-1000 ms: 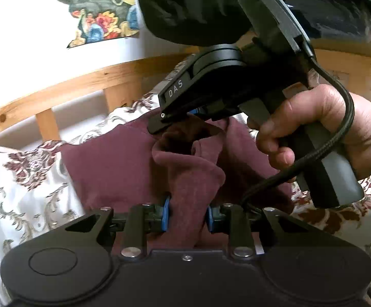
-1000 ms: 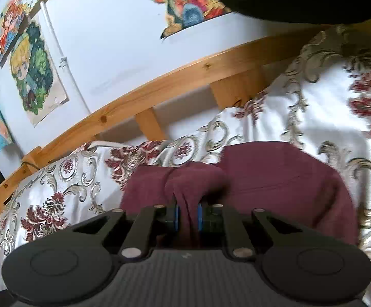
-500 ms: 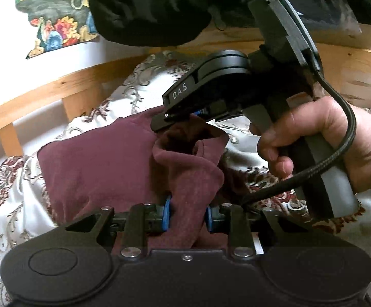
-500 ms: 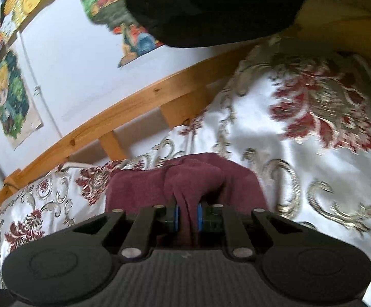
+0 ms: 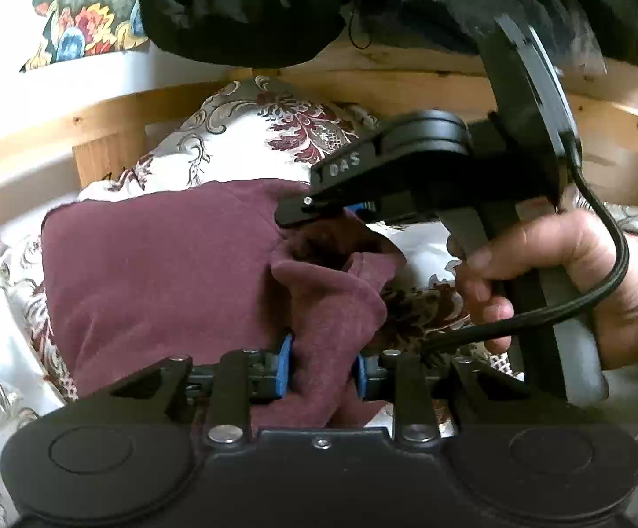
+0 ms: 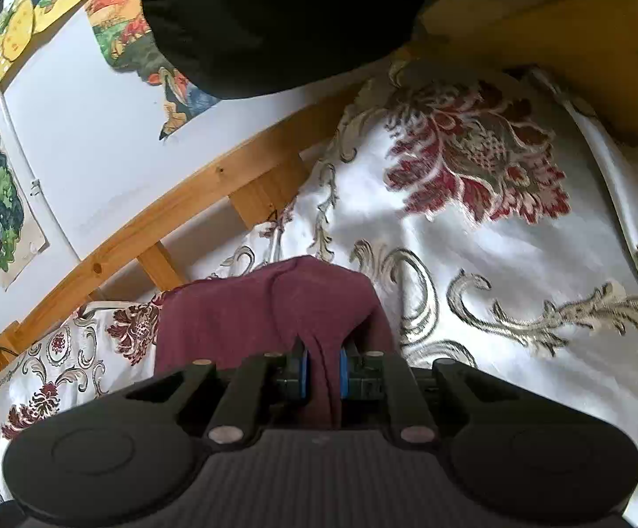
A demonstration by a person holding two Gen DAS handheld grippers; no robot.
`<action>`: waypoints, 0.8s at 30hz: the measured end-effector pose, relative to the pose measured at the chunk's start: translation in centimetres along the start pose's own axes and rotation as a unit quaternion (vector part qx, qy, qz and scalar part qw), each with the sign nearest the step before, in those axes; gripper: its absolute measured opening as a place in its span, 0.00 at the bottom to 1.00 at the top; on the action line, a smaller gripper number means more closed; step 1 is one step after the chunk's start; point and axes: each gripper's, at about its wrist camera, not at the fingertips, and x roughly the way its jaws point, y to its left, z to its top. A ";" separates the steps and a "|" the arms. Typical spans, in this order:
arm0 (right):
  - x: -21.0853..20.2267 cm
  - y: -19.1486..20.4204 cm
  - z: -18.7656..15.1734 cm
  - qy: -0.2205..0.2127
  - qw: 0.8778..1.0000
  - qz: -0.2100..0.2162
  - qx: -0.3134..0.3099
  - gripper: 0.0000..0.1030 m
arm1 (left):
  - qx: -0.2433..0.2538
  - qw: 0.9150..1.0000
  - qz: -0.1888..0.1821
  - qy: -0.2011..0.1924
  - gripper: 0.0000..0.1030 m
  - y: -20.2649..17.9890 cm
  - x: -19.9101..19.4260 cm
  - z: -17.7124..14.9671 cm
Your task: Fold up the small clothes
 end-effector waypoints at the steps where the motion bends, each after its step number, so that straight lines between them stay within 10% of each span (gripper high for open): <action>1: 0.0 -0.1 0.0 0.002 1.000 0.000 0.002 0.15 | -0.006 1.000 -0.004 0.001 0.34 0.2 -0.1 0.0; 6: 0.0 -0.4 -0.2 0.002 1.000 -0.012 0.013 0.33 | -0.023 1.000 -0.013 0.008 0.50 1.0 -1.1 -0.2; 12: -0.6 -1.6 -0.4 0.005 0.998 -0.034 0.055 0.63 | -0.051 0.998 -0.032 -0.002 0.97 3.1 -4.6 -0.5; 20: -1.3 -0.7 -0.4 -0.006 0.996 -0.049 0.077 0.94 | -0.123 0.992 0.023 -0.009 0.99 7.7 -7.9 -1.3; 24: -1.1 0.7 -0.4 -0.003 0.995 -0.090 0.035 1.00 | -0.223 0.974 0.035 0.003 0.99 11.2 -7.3 -2.4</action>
